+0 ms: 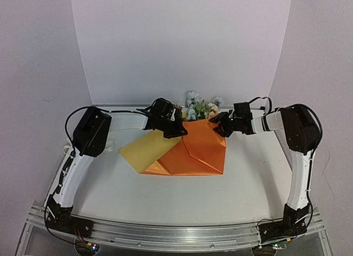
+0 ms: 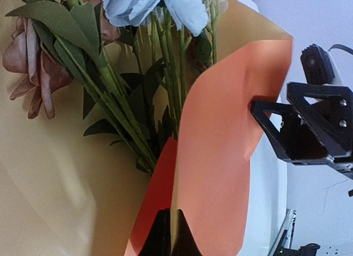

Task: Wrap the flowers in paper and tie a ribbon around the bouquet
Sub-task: Press the fold line of the 2/3-folded wrapping paper.

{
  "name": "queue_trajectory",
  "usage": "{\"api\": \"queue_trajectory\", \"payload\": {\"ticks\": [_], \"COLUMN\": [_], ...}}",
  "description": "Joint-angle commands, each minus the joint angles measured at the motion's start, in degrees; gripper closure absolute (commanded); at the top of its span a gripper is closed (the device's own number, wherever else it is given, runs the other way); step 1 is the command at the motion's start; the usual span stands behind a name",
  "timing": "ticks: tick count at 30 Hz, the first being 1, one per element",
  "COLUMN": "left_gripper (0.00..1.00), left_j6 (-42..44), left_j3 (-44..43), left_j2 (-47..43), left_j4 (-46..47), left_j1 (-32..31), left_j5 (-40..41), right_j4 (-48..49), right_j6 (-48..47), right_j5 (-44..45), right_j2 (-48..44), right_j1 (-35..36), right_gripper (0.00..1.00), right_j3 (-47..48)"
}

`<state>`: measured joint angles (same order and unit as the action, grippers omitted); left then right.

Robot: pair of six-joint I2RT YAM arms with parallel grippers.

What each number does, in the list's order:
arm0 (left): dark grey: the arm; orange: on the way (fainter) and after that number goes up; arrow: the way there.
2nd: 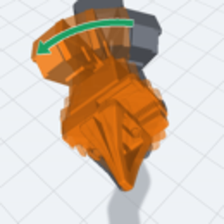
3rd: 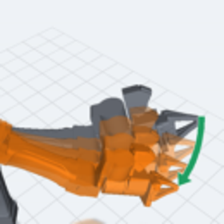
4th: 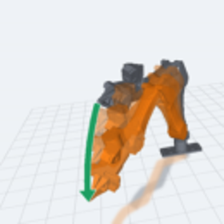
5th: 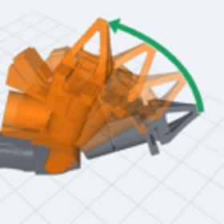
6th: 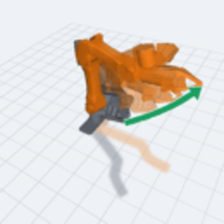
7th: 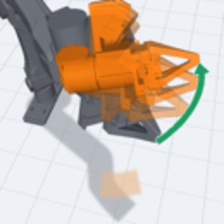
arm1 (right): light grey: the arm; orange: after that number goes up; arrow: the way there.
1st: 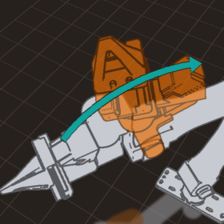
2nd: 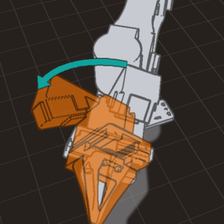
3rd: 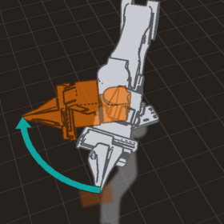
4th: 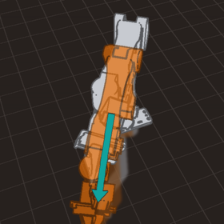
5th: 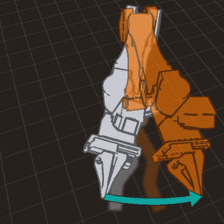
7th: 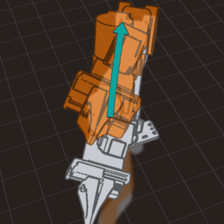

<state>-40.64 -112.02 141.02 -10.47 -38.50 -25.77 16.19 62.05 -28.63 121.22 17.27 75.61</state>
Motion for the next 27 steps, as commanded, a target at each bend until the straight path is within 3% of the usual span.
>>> {"api": "queue_trajectory", "payload": {"ticks": [1, 12, 27], "left_gripper": [1.0, 1.0, 1.0], "left_j6": [0.39, -0.29, -0.45], "left_j3": [-2.15, -2.11, -1.78], "left_j2": [1.84, 2.41, 2.58], "left_j4": [0.41, 0.78, -0.1], "left_j1": [0.54, 0.97, 1.17], "left_j5": [0.27, -0.03, -1.11], "right_j4": [-0.36, -0.77, -2.93], "right_j6": [0.56, 0.38, 4.7], "right_j5": [1.2, 0.21, -0.99], "right_j2": [2.92, 1.88, 12.63], "right_j1": [-2.64, -4.63, -6.77], "right_gripper": [0.46, 0.4, 0.39], "right_j3": [1.3, 3.09, 11.76]}}
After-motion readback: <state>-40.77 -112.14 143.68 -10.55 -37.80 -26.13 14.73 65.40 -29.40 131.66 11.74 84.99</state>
